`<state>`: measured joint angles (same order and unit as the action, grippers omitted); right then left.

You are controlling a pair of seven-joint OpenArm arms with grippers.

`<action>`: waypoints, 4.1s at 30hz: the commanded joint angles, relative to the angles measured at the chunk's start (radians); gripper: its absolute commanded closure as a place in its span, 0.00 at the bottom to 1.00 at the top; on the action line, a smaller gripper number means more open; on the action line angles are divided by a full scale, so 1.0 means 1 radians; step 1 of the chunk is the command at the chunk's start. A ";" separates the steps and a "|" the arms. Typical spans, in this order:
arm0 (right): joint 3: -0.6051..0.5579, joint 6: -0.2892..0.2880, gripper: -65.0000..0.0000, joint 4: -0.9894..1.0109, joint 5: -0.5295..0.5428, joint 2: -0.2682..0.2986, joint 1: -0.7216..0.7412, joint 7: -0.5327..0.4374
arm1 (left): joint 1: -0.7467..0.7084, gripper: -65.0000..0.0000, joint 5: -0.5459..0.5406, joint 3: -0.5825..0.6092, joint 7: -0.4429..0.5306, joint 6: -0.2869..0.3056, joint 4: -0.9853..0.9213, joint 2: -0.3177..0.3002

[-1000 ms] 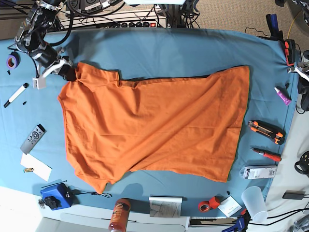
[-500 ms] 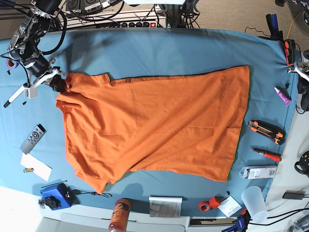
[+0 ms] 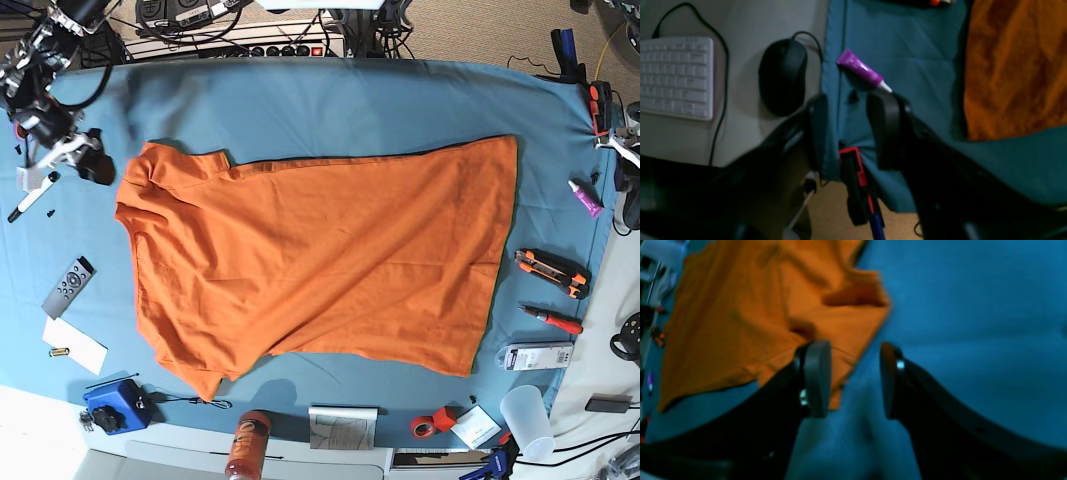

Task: Layout the t-shirt on the table in an organized manner, then fold the t-shirt properly
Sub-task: 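Move the right gripper to the shirt shoulder corner and grasp it, then grasp the opposite shoulder corner with the left gripper, then lift both held shoulder corners and carry them toward the hem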

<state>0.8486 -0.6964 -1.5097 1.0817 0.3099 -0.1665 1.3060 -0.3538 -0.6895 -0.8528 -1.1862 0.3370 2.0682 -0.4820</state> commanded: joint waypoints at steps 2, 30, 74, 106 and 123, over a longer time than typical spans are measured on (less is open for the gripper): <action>0.016 -0.002 0.62 -0.014 0.022 0.020 -0.010 -0.018 | 0.005 0.63 -0.007 -0.009 0.016 0.001 0.014 -0.019; -0.174 -0.002 0.62 -0.014 -0.081 -0.092 -0.029 -0.155 | 0.004 0.63 -0.053 -0.009 0.031 0.002 0.014 -0.019; -0.174 -0.002 0.62 -0.014 -0.121 -0.061 -0.013 -0.177 | 0.087 0.63 -0.257 0.039 0.040 0.049 -0.405 0.385; -0.032 -0.002 1.00 -0.026 0.139 -0.063 -0.034 0.053 | 0.062 1.00 -0.171 0.170 -0.042 0.004 -0.397 0.376; 0.076 -0.002 1.00 -0.218 0.205 -0.078 -0.221 0.088 | -0.099 1.00 -0.282 0.135 -0.069 0.057 -0.360 0.279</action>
<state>0.9112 -0.6971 -1.7096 1.2610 0.2131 -0.3882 1.4139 -0.4419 -1.0252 -0.7136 -1.2171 0.4011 1.7039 -0.1917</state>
